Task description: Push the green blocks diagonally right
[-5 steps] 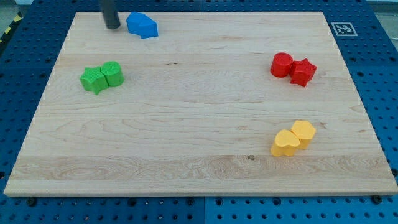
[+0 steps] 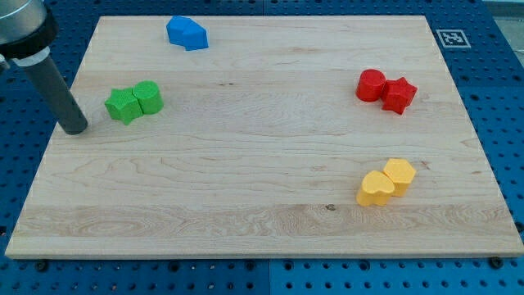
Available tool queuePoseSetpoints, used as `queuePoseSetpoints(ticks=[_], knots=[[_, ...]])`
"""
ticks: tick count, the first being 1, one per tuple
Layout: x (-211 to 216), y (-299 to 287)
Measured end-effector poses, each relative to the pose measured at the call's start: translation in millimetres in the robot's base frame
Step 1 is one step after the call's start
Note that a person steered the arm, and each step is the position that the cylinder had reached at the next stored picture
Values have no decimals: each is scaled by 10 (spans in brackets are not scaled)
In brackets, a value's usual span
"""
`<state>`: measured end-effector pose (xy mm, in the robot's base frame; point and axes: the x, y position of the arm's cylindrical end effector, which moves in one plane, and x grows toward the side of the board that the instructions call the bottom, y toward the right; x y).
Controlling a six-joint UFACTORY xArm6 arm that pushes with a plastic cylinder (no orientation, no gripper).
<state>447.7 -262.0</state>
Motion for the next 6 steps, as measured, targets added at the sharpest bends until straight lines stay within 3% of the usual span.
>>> queuePoseSetpoints(ticks=[2, 6], knots=[[-131, 48], [-127, 740]])
